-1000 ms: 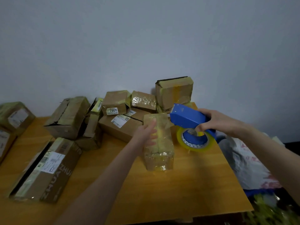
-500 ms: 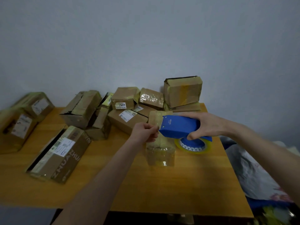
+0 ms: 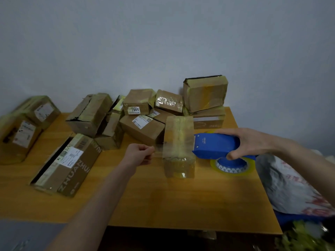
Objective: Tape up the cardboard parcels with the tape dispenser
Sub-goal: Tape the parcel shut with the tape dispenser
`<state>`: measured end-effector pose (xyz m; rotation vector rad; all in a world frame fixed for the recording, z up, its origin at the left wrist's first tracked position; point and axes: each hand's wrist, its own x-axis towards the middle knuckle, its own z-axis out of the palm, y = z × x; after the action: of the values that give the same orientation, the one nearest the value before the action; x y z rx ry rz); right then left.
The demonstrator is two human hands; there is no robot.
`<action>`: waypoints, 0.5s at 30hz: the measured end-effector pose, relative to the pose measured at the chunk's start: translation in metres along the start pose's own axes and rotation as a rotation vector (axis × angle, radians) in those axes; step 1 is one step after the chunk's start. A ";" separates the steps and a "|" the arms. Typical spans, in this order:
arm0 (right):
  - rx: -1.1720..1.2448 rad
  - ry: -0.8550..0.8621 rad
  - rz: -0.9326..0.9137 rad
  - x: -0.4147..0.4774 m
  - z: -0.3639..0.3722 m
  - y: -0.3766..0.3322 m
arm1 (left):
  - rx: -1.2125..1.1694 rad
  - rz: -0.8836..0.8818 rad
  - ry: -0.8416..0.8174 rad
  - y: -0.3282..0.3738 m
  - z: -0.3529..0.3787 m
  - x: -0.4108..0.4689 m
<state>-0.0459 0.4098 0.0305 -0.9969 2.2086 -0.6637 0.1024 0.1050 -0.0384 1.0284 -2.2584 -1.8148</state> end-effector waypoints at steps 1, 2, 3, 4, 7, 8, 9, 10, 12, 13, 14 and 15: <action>0.008 -0.003 0.004 -0.002 0.000 0.002 | -0.001 -0.006 0.010 -0.002 -0.001 0.001; 0.012 -0.003 0.010 -0.004 0.000 0.005 | -0.002 -0.014 0.028 -0.005 -0.003 0.001; 0.008 0.001 0.025 -0.006 -0.001 0.008 | -0.005 -0.023 0.047 -0.008 -0.005 0.002; -0.006 0.007 0.043 -0.007 -0.002 0.011 | -0.014 -0.030 0.060 -0.011 -0.008 0.002; -0.055 0.010 0.078 -0.009 -0.005 0.020 | -0.009 -0.012 0.054 -0.014 -0.008 0.003; -0.056 0.012 0.081 -0.008 -0.006 0.023 | 0.001 0.003 0.054 -0.015 -0.006 0.003; -0.054 0.013 0.087 -0.007 -0.007 0.025 | 0.007 0.013 0.052 -0.015 -0.003 0.003; -0.050 0.014 0.096 -0.006 -0.007 0.027 | 0.009 0.017 0.049 -0.015 -0.001 0.003; -0.046 0.009 0.118 -0.004 -0.006 0.033 | 0.012 0.021 0.047 -0.016 0.001 0.003; -0.051 -0.002 0.129 -0.002 -0.005 0.035 | 0.014 0.021 0.048 -0.016 0.001 0.004; -0.059 -0.013 0.137 0.000 -0.004 0.038 | 0.013 0.021 0.047 -0.017 0.002 0.004; -0.065 -0.021 0.142 0.002 -0.003 0.039 | 0.012 0.020 0.044 -0.019 0.002 0.004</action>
<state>-0.0680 0.4322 0.0064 -0.8645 2.2706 -0.5183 0.1063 0.1032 -0.0571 1.0333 -2.2485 -1.7557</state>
